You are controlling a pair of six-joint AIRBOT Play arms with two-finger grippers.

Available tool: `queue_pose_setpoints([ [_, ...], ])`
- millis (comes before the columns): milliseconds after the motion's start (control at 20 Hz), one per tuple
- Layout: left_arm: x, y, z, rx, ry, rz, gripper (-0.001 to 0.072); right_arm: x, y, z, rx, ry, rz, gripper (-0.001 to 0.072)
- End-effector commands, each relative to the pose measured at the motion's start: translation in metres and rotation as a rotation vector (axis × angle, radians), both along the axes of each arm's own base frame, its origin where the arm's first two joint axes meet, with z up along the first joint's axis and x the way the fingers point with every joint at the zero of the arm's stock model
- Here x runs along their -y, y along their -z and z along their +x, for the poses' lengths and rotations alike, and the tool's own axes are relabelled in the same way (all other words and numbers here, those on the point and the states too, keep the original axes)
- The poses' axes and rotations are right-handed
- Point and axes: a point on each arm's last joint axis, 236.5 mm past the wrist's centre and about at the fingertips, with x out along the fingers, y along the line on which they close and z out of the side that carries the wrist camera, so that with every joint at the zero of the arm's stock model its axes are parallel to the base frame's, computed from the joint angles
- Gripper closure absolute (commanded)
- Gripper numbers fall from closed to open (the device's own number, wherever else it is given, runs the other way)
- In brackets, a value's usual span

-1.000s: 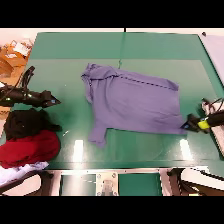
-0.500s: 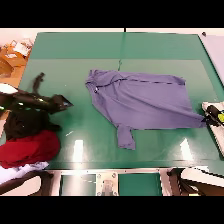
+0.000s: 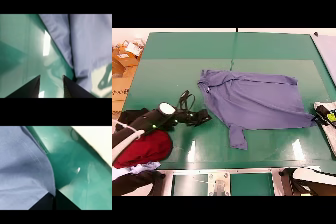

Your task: Fold the shirts.

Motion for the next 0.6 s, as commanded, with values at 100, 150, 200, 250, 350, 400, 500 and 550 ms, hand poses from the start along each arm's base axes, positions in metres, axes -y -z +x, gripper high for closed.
queue_pose_setpoints([
  [100, 0.032, 0.021, 0.026, -0.066, -0.109, -0.081, 0.0369, -0.004, -0.002, 0.013, 0.047, -0.021, 0.0, 0.07],
  [150, 0.039, 0.02, 0.032, -0.07, -0.101, -0.1, 0.0369, -0.004, -0.002, 0.014, 0.049, -0.021, -0.003, 0.07],
  [200, 0.044, 0.021, 0.037, -0.072, -0.092, -0.106, 0.0369, -0.004, -0.002, 0.014, 0.049, -0.022, -0.004, 0.07],
  [250, 0.047, 0.024, 0.041, -0.079, -0.088, -0.108, 0.037, -0.004, -0.002, 0.014, 0.05, -0.027, -0.005, 0.07],
  [350, 0.05, 0.032, 0.041, -0.103, -0.087, -0.11, 0.0372, -0.004, -0.002, 0.014, 0.051, -0.029, -0.006, 0.07],
  [400, 0.05, 0.037, 0.038, -0.118, -0.08, -0.106, 0.0474, -0.003, -0.002, 0.014, 0.052, -0.028, -0.007, 0.07],
  [500, 0.05, 0.048, 0.027, -0.139, -0.028, -0.093, 0.0685, -0.004, -0.003, 0.016, 0.057, -0.025, -0.003, 0.07],
  [550, 0.045, 0.051, 0.019, -0.143, 0.034, -0.079, 0.0685, -0.004, -0.003, 0.016, 0.058, -0.025, -0.004, 0.07],
])
